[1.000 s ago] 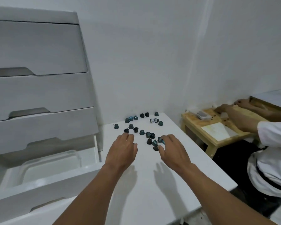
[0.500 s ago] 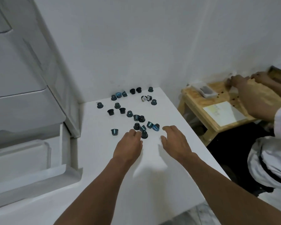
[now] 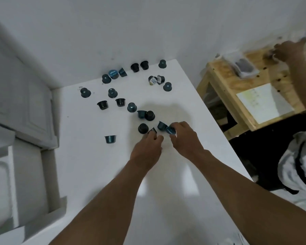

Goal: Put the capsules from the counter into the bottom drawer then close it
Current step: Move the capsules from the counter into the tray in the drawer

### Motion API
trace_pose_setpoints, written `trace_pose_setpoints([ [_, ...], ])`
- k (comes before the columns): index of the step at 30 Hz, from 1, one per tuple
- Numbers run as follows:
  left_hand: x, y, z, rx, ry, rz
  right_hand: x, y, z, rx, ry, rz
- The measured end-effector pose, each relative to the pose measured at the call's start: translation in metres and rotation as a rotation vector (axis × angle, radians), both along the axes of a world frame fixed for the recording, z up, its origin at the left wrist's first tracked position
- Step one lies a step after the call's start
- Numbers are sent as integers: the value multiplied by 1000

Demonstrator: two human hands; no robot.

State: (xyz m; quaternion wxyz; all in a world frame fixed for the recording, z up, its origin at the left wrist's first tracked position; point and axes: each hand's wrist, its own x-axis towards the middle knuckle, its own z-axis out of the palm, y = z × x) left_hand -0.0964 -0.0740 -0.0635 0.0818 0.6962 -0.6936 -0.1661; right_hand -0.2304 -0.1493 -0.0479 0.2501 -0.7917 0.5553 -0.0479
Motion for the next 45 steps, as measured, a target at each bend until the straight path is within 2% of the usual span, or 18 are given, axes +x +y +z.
trace_pose_setpoints([
  [7, 5, -16, -13, 52, 11, 100, 7, -18, -21, 24, -5, 57],
  [12, 5, -11, -5, 139, 50, 295, 2, -18, -21, 53, -11, 90],
  [18, -11, 20, 13, 185, 4, 424, -21, -15, -5, 83, -40, 199],
  [22, -28, 36, 34, 166, 66, 529, -28, -14, 17, 62, -52, 267],
  [29, -51, 63, 95, -17, 10, 672, -24, 2, 71, -12, -102, 432],
  [33, -46, 91, 135, -162, 8, 781, -9, 22, 107, -44, -194, 510],
  [41, -24, 156, 203, -354, -196, 904, 36, 85, 176, -128, -342, 673],
  [45, -12, 191, 223, -442, -174, 990, 60, 119, 199, -166, -333, 725],
])
